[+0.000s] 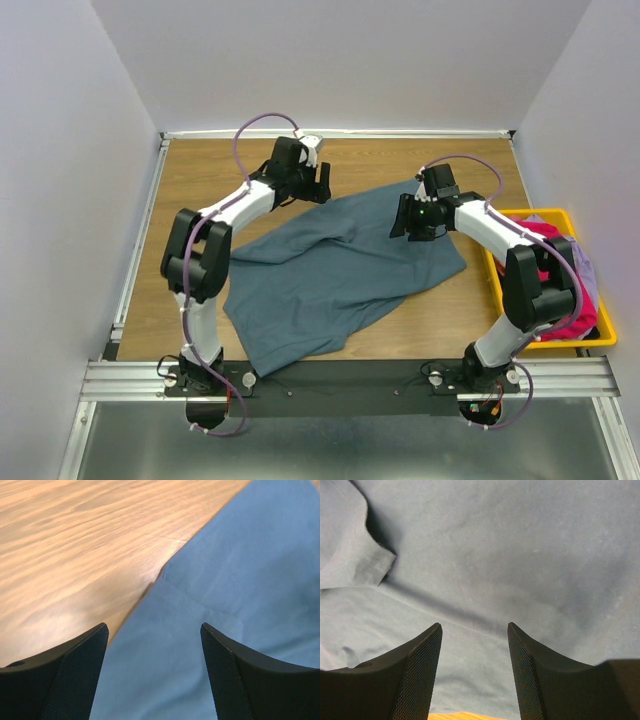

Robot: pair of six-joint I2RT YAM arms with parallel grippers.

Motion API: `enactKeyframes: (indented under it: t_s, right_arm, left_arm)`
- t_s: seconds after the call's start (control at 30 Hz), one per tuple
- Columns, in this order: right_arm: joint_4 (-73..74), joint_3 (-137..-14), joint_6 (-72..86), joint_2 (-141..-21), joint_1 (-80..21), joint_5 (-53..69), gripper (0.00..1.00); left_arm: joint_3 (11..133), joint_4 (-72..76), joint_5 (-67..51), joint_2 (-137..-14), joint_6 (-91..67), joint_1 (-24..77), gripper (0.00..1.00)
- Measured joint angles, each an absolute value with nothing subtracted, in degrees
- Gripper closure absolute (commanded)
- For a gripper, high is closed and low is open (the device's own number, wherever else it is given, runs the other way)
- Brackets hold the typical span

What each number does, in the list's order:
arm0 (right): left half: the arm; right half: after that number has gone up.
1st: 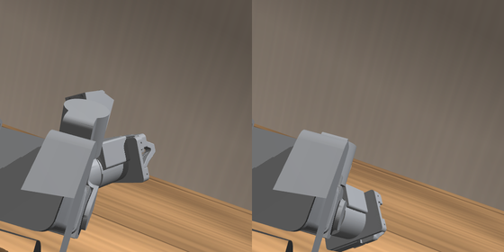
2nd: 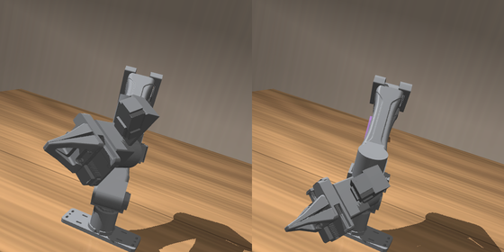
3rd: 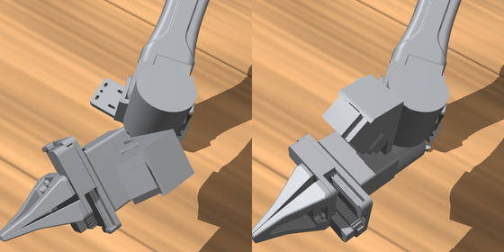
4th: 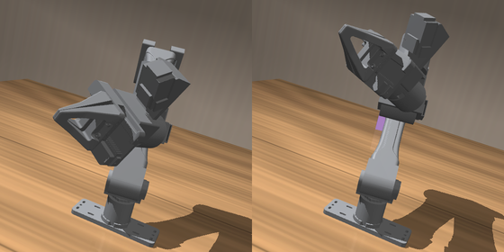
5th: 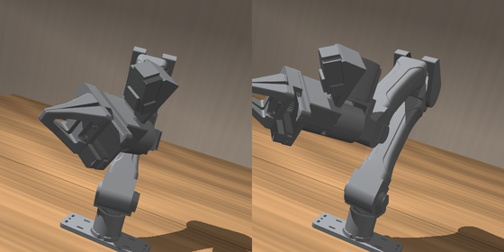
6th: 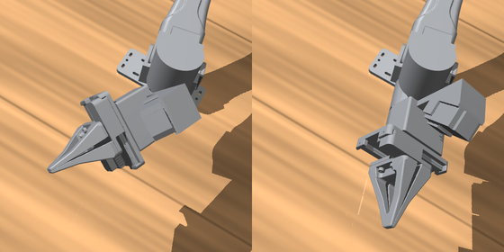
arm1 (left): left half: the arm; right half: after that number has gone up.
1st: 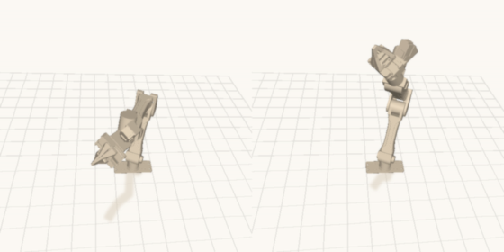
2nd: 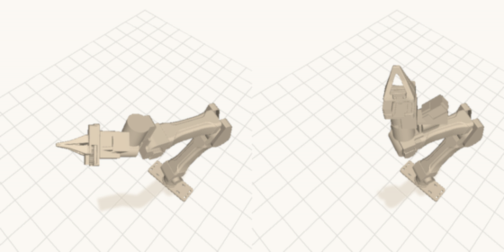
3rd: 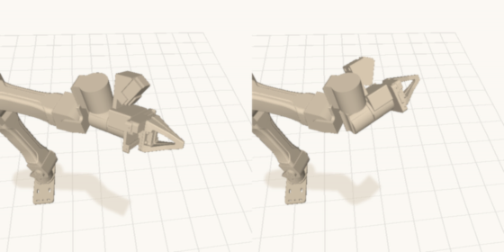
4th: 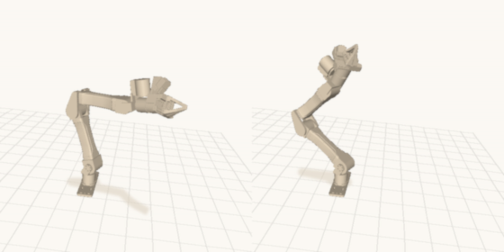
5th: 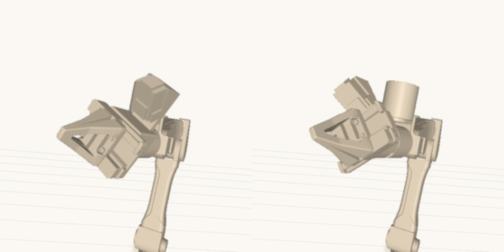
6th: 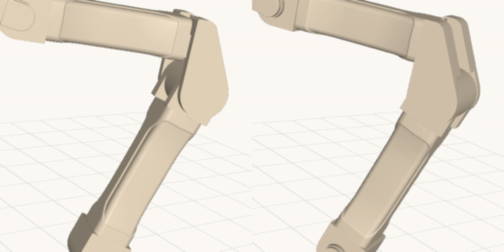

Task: Fold and stack the t-shirts
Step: Flatten the tshirt out

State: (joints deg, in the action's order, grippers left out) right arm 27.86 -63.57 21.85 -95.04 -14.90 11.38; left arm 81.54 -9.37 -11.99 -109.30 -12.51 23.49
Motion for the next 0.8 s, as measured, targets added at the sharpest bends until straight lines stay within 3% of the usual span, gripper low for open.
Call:
enactKeyframes:
  t_s: [0.2,0.5,0.63,0.7,0.8]
  right_arm:
    - [27.59,-63.11,21.82,-95.04,-14.9,12.4,0.37]
    - [27.51,-61.47,21.87,-95.02,-14.9,13.02,0.37]
    - [27.51,-61.45,21.87,-95.02,-14.9,13.08,0.37]
    - [27.49,-61.43,21.89,-95.02,-14.9,13.17,0.37]
    - [27.49,-61.43,21.89,-95.02,-14.9,13.21,0.37]
  left_arm:
    - [90.39,-11.07,-16.53,-119.77,-7.03,23.9,0.3]
    - [94.96,-12.25,-18.98,-125.71,-4.91,24.03,0.49]
    - [95.13,-12.43,-19.25,-126.89,-4.47,24.01,0.6]
    - [95.13,-12.53,-19.44,-127.2,-4.4,24.03,0.73]
    - [95.13,-12.56,-19.9,-127.33,-4.25,24.03,0.8]
